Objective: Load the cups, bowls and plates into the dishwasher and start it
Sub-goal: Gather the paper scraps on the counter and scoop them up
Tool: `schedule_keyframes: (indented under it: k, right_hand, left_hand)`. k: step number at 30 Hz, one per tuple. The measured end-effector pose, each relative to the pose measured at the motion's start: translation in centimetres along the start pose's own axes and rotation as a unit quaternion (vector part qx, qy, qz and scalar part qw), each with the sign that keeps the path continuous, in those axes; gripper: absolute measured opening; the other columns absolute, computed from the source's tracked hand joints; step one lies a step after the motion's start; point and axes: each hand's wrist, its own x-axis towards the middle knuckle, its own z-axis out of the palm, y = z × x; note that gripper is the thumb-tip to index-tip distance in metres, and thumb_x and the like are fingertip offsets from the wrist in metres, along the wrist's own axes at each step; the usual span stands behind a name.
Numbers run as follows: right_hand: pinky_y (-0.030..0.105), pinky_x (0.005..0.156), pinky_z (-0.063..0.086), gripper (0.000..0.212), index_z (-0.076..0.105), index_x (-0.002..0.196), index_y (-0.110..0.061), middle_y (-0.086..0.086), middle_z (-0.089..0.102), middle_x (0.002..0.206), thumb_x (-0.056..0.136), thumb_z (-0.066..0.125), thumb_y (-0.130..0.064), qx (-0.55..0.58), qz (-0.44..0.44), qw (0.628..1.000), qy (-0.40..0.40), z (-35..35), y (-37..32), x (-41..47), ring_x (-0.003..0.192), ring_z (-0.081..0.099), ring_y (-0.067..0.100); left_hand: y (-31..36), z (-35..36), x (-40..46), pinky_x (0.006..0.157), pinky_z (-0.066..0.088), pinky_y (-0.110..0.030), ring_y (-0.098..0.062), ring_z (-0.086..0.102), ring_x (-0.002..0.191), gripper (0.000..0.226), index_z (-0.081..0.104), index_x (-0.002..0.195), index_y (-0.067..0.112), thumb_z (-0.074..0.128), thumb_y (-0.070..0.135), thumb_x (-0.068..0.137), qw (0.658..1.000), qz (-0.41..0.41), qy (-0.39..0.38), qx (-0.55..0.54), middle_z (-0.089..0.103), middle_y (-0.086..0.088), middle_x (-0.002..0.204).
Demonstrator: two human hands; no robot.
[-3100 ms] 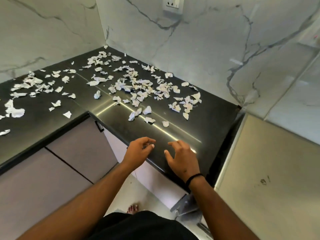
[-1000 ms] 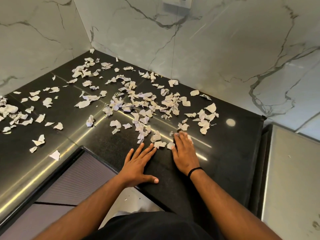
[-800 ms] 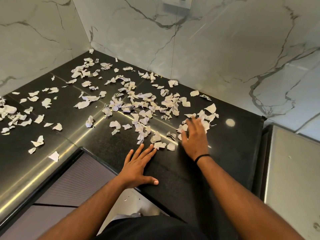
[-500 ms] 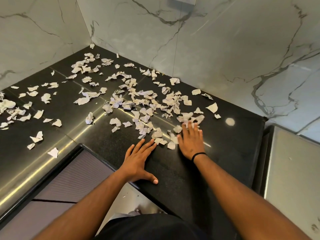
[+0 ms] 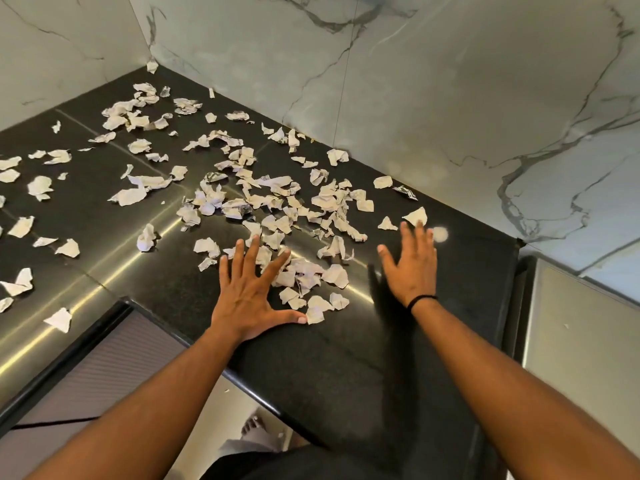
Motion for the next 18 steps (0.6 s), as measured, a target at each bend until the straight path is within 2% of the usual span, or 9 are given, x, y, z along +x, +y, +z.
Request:
schedule_keyframes:
  k: [2,4,8,11,13,15,17,18]
  right_hand:
    - [0.052,0.124,0.013,0.074,0.024,0.158,-0.015,0.019,0.014,0.165,0.099,0.049,-0.051,0.020,0.050,0.998,-0.043,0.2,1.0,2.2,0.153,0.009,0.036]
    - [0.051,0.125,0.012,0.072,0.023,0.157,-0.014,0.019,0.015,0.165,0.100,0.044,-0.053,-0.004,0.058,0.996,-0.068,1.0,0.7,3.0,0.153,0.009,0.035]
    - [0.046,0.125,0.005,0.064,0.020,0.158,-0.018,0.009,0.010,0.167,0.104,0.035,-0.049,0.002,-0.055,0.994,-0.090,2.9,-2.7,0.5,0.155,0.002,0.027]
    - [0.043,0.126,0.010,0.058,0.023,0.158,-0.022,0.003,0.017,0.166,0.105,0.035,-0.045,0.087,-0.127,0.981,-0.118,3.9,-4.9,-2.3,0.154,0.004,0.017]
    - [0.038,0.125,0.014,0.057,0.031,0.155,-0.022,0.000,0.022,0.165,0.103,0.037,-0.046,0.151,-0.129,0.977,-0.077,4.1,-5.2,-3.2,0.154,0.008,0.014]
    - [0.036,0.123,0.013,0.061,0.036,0.153,-0.020,0.002,0.024,0.165,0.100,0.037,-0.052,0.146,-0.110,0.983,-0.007,4.1,-4.5,-2.5,0.154,0.009,0.016]
    - [0.042,0.125,0.013,0.068,0.034,0.154,-0.018,0.006,0.019,0.166,0.099,0.037,-0.057,0.114,-0.056,0.991,0.027,3.9,-3.3,-0.1,0.155,0.007,0.022]
    - [0.046,0.125,0.012,0.070,0.029,0.157,-0.018,0.008,0.015,0.167,0.100,0.037,-0.058,0.098,-0.020,0.995,0.020,3.8,-2.8,1.3,0.155,0.005,0.025]
  left_hand:
    - [-0.1,0.0,0.7,0.122,-0.004,-0.061,-0.030,-0.027,0.151,0.125,-0.006,0.155,0.053,0.038,0.108,0.052,1.000,-0.004,-0.009,0.000,-0.027,-0.003,0.165]
    - [-0.2,0.1,1.0,0.123,-0.003,-0.058,-0.030,-0.025,0.152,0.124,-0.006,0.155,0.052,0.037,0.108,0.053,1.000,-0.015,-0.012,-0.004,-0.024,-0.004,0.166]
    - [-0.3,0.3,1.6,0.125,-0.001,-0.054,-0.027,-0.021,0.153,0.123,-0.003,0.156,0.050,0.035,0.108,0.055,0.999,-0.038,0.001,-0.027,-0.019,-0.005,0.167]
    - [-0.3,0.4,1.8,0.125,0.001,-0.053,-0.026,-0.020,0.154,0.123,0.000,0.157,0.048,0.034,0.108,0.054,0.999,-0.040,0.001,-0.027,-0.018,-0.004,0.167]
    - [-0.3,0.3,1.9,0.125,0.001,-0.053,-0.025,-0.019,0.154,0.124,0.002,0.158,0.048,0.035,0.107,0.055,0.999,-0.038,-0.001,-0.026,-0.017,-0.003,0.168]
    - [-0.4,0.3,2.0,0.125,-0.001,-0.051,-0.024,-0.019,0.154,0.124,0.002,0.158,0.047,0.035,0.107,0.055,0.999,-0.038,-0.005,-0.025,-0.017,-0.003,0.168]
    - [-0.3,0.2,2.0,0.125,-0.003,-0.051,-0.024,-0.019,0.154,0.124,0.003,0.158,0.047,0.033,0.108,0.055,0.999,-0.038,-0.011,-0.021,-0.016,-0.003,0.168]
    - [-0.3,0.2,2.1,0.125,-0.003,-0.050,-0.024,-0.019,0.154,0.124,0.002,0.158,0.047,0.031,0.108,0.054,0.999,-0.038,-0.014,-0.016,-0.015,-0.003,0.168]
